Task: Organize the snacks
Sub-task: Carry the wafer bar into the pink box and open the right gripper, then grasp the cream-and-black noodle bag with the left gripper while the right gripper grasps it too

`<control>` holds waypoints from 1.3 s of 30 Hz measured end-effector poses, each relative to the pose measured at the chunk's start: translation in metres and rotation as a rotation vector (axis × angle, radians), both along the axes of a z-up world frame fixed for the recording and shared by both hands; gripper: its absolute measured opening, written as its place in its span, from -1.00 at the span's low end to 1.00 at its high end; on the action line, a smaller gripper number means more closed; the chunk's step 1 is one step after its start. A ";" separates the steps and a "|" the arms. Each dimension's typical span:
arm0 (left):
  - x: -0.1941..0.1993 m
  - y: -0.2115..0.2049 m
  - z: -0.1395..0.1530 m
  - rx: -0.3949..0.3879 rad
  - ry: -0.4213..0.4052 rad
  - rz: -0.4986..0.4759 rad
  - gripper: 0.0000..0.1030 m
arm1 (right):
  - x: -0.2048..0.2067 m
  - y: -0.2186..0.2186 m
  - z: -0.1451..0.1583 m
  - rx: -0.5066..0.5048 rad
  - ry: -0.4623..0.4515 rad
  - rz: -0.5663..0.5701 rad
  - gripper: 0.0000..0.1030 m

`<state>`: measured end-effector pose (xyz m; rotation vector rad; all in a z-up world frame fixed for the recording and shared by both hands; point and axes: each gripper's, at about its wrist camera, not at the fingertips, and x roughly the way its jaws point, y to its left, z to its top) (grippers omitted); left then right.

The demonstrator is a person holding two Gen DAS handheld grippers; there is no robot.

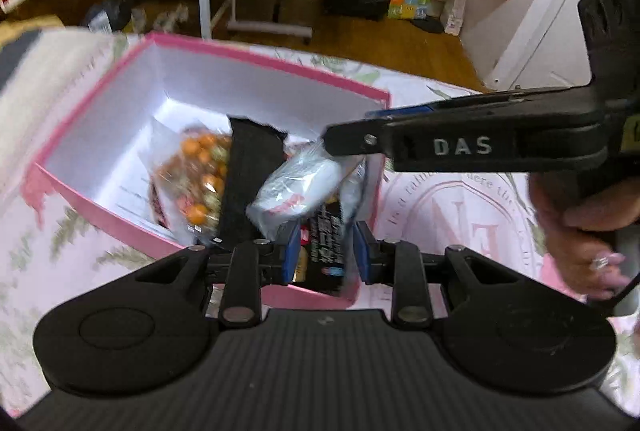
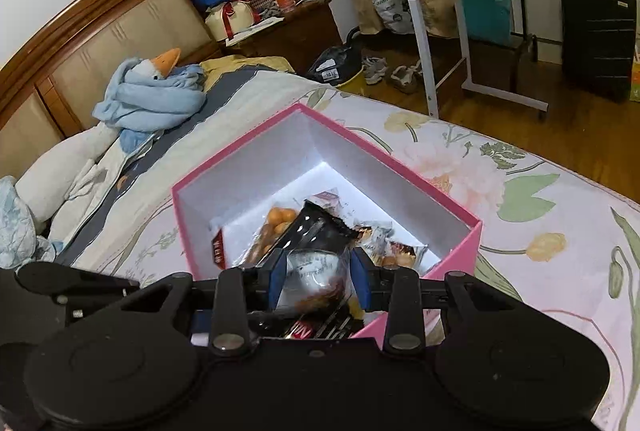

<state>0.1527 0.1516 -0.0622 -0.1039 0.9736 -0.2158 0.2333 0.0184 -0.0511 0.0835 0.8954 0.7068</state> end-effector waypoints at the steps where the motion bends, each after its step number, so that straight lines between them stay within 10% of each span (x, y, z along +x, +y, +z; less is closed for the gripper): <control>1: 0.002 -0.002 -0.002 0.009 0.000 0.016 -0.45 | 0.001 -0.001 -0.003 0.003 -0.003 -0.006 -0.18; 24: -0.044 -0.076 0.027 0.072 -0.014 -0.157 -0.24 | -0.135 -0.123 0.028 -0.049 -0.152 -0.163 0.06; 39: -0.021 -0.195 -0.002 0.003 -0.091 -0.288 0.21 | -0.179 -0.246 -0.011 -0.176 -0.299 -0.516 0.70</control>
